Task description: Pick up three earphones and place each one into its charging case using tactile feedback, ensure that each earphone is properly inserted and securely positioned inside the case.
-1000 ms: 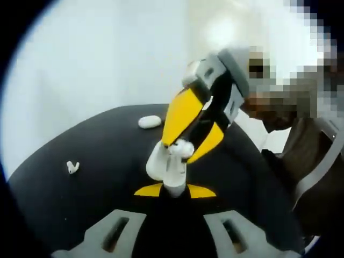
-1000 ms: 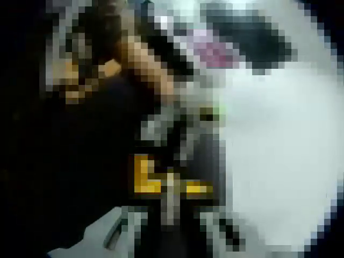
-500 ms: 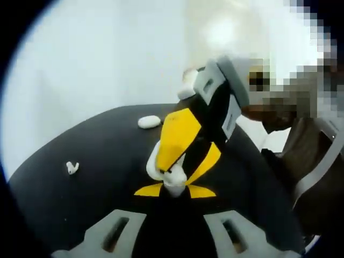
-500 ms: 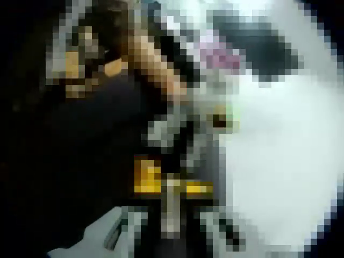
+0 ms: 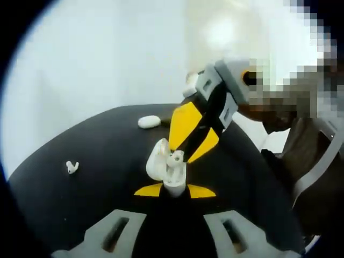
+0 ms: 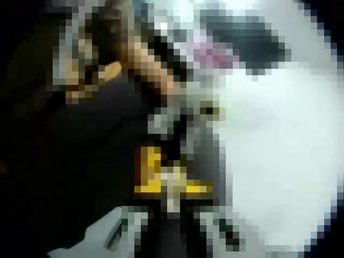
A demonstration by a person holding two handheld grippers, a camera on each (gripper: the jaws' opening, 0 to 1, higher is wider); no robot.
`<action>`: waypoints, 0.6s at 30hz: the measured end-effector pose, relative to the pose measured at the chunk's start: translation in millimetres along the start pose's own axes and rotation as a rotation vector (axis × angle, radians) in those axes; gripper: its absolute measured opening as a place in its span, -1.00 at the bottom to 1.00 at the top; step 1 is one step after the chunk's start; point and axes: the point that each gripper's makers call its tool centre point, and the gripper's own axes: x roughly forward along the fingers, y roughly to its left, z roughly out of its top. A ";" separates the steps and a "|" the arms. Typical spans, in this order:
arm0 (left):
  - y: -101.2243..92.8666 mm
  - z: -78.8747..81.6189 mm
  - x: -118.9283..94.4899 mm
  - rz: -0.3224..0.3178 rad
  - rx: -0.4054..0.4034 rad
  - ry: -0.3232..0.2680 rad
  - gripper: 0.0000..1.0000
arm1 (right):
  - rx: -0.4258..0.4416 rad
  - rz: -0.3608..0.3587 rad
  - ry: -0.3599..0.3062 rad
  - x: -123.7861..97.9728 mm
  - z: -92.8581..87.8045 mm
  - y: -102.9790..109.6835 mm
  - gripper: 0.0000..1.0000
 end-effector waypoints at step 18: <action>-0.3 -0.1 0.4 0.005 0.018 0.002 -0.73 | 0.951 -0.018 -0.029 7.0 -14.9 -2.3 -0.63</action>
